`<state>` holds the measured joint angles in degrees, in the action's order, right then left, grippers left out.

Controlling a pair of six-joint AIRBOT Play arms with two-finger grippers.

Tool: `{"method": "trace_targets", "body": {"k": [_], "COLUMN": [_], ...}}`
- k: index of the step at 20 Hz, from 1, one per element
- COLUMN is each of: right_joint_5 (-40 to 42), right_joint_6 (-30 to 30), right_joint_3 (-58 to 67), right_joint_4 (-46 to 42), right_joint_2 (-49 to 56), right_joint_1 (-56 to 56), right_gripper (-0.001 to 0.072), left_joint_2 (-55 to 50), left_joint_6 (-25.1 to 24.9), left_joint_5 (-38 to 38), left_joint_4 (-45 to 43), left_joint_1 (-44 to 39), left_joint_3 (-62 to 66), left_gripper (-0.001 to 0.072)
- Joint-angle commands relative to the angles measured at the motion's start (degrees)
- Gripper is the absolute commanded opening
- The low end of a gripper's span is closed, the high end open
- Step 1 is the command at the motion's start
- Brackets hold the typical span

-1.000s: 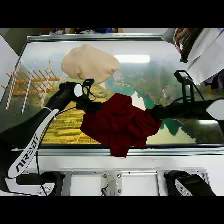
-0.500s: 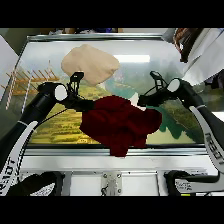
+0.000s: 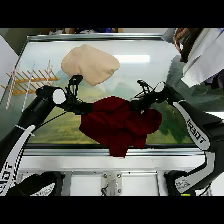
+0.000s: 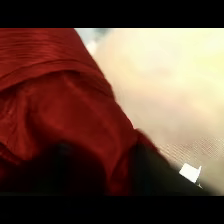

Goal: Fold the clothes and pants, and hang the long-sleeved shirts on hangers.

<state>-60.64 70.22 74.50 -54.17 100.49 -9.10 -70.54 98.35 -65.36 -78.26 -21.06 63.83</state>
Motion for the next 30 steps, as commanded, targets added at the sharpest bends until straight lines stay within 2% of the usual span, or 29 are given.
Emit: {"method": "trace_targets", "body": {"k": [1, 3, 5, 8, 11, 15, 19, 24, 27, 30], "right_joint_5": [0.39, 0.31, 0.15, 0.15, 0.39, 3.85, 6.91, 6.97, 0.94, -9.42], "right_joint_6": [-3.02, -2.97, -2.97, -2.97, -2.89, -2.78, -1.90, 2.84, 9.68, 10.86], "right_joint_3": [0.24, 1.09, 4.04, 11.63, 18.64, 21.51, 21.51, 21.51, 21.46, 18.45], "right_joint_4": [1.88, 1.40, -0.07, -0.66, -0.66, -0.66, -0.66, -1.38, -4.66, -7.93], "right_joint_2": [0.50, -0.98, -5.40, -16.46, -28.76, -44.59, -55.74, -59.98, -57.51, -52.52], "right_joint_1": [-0.85, -0.33, 1.31, 6.16, 10.69, 12.96, 12.96, 12.96, 12.96, 12.94], "right_gripper": [0.0043, 0.0029, 0.0029, 0.0029, 0.0029, 0.0028, 0.0029, 0.0029, 0.0029, 0.0029], "left_joint_2": [0.13, 0.13, 0.79, 4.92, 10.56, 19.04, 25.77, 29.86, 29.49, 27.06], "left_joint_6": [0.04, -0.07, -2.05, -5.16, -5.18, -7.76, -9.22, -9.22, -8.94, -8.94], "left_joint_5": [-0.02, -0.26, -1.77, -1.81, -0.50, 3.21, 9.05, 17.53, 14.73, 5.46], "left_joint_4": [-0.15, -0.31, -0.13, 0.31, 0.46, 0.22, -0.31, -0.26, 0.42, 3.69], "left_joint_1": [0.07, 1.11, 3.91, 6.95, 7.26, 3.39, 0.09, 4.22, 8.87, 10.91], "left_joint_3": [-0.07, 2.29, 10.45, 27.23, 42.25, 49.20, 44.06, 32.28, 25.49, 17.38], "left_gripper": [0.0028, 0.0028, 0.0028, 0.0028, 0.0028, 0.0028, 0.0028, 0.0028, 0.0028, 0.0028]}}
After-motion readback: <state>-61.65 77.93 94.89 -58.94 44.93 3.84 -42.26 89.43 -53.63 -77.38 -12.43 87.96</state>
